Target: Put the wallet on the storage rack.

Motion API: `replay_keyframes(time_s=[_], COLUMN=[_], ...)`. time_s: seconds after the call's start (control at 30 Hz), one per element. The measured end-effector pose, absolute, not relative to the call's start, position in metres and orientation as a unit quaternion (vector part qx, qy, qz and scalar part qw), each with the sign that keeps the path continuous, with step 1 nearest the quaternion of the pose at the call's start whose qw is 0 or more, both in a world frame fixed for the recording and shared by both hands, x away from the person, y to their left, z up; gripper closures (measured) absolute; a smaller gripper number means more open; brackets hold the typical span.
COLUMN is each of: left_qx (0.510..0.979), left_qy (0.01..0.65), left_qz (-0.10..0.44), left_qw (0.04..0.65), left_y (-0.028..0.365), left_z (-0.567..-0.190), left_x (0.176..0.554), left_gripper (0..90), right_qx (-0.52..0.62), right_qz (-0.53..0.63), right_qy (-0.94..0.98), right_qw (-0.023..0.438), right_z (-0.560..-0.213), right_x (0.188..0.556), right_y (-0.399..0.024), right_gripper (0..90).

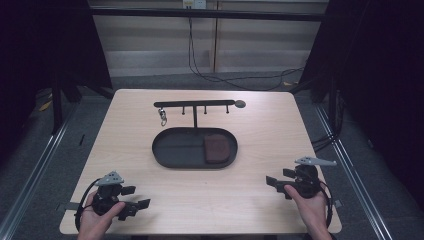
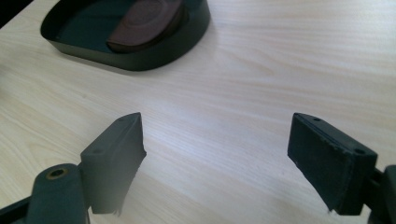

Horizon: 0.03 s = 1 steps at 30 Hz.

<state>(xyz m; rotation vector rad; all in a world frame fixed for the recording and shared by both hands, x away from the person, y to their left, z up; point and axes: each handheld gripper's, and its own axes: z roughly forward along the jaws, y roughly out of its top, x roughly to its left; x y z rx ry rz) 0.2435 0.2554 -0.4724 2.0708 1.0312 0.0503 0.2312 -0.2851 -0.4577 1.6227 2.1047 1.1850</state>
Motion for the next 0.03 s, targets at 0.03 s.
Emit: replay_keyframes(time_s=[0.03], left_qx=[0.82], left_qy=[0.407], left_qz=[0.02], left_qw=[0.402], left_y=[0.2556], left_z=[-0.4721], left_x=[0.2434], left_gripper=[19.3], right_qx=[0.557], right_qz=[0.396], right_qy=[0.721], right_qw=[0.115], right_z=[-0.4608], right_x=[0.2306], right_y=[-0.2859], right_gripper=[18.1])
